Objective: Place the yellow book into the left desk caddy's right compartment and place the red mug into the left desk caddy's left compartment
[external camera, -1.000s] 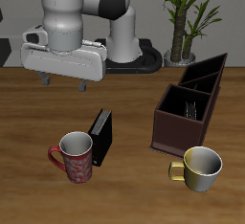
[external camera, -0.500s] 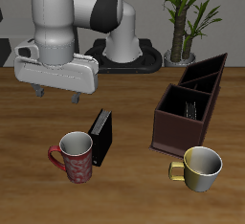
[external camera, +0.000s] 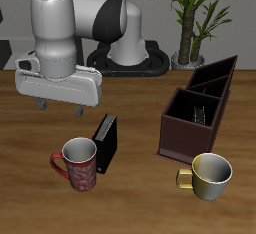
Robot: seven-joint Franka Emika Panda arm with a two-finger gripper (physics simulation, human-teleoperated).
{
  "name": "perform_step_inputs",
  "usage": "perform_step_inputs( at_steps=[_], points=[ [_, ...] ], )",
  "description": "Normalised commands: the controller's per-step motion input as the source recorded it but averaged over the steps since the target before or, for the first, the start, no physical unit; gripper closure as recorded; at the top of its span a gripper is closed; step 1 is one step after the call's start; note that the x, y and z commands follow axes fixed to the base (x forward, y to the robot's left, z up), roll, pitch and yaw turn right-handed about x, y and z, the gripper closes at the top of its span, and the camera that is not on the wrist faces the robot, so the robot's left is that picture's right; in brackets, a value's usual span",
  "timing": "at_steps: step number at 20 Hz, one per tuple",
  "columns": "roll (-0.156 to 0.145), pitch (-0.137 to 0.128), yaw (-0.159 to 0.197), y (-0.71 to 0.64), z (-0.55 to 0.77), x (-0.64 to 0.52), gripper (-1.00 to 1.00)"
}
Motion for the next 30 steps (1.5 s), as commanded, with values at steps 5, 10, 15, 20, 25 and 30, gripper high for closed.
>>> perform_step_inputs(
  at_steps=[5,10,15,20,25,30],
  points=[
    [0.018,-0.032,0.014,-0.01,-0.1,0.01,-1.0],
    [-0.001,0.025,-0.02,0.05,-0.29,0.07,-1.0],
    [0.003,0.002,-0.029,-0.02,-0.21,0.01,-1.0],
    [-0.002,-0.004,-0.026,-0.04,-0.22,0.0,-1.0],
    [-0.009,-0.012,-0.04,-0.05,-0.12,-0.04,-1.0],
    [-0.012,0.017,-0.008,-0.11,-0.24,0.0,-1.0]
  ],
)
